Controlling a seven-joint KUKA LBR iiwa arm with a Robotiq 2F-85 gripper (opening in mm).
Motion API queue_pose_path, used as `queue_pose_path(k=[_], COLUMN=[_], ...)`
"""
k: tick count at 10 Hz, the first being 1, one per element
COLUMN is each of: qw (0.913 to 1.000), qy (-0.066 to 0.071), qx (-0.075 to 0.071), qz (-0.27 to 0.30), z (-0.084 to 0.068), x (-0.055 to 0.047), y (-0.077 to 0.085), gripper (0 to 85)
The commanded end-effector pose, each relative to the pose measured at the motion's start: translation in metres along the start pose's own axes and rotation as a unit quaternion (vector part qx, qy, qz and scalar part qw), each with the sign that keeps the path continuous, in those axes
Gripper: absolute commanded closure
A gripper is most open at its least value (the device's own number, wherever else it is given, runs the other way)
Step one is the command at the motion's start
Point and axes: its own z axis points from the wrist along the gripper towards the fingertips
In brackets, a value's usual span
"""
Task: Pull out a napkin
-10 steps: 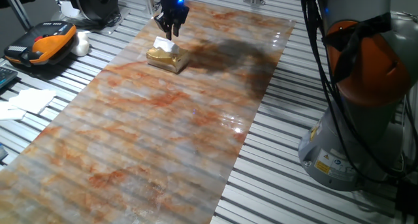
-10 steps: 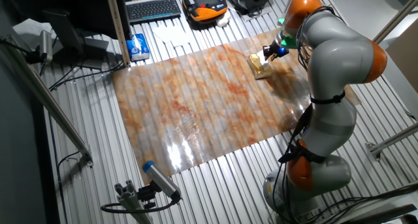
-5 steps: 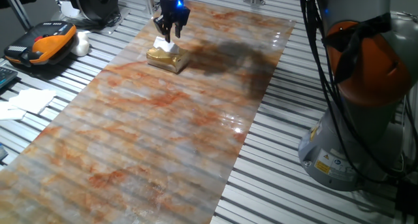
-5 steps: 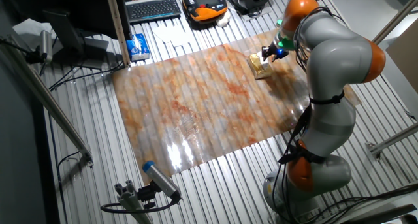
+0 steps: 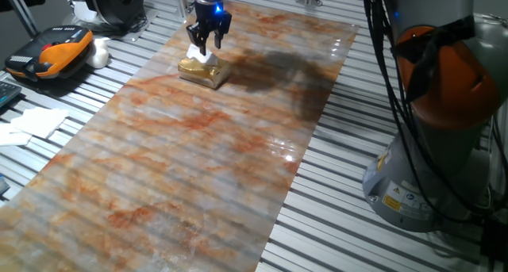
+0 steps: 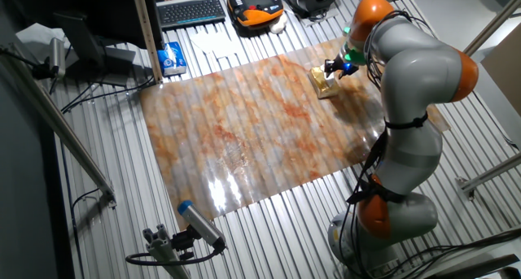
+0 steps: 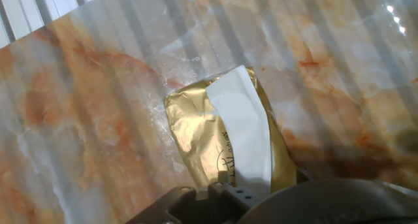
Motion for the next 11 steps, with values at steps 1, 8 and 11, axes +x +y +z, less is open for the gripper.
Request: queue_pose_path(k=[1,8,11], qw=[1.0000,1.0000,1.0000], qy=[0.002,0.007,0.005], qx=[-0.001,-0.005,-0.004], qz=[0.000,0.003,0.001], z=[0.001,0.015,0.019], x=[0.000,-0.002,-0.002], y=[0.000,0.007,0.008], gripper=[34.0,34.0,34.0])
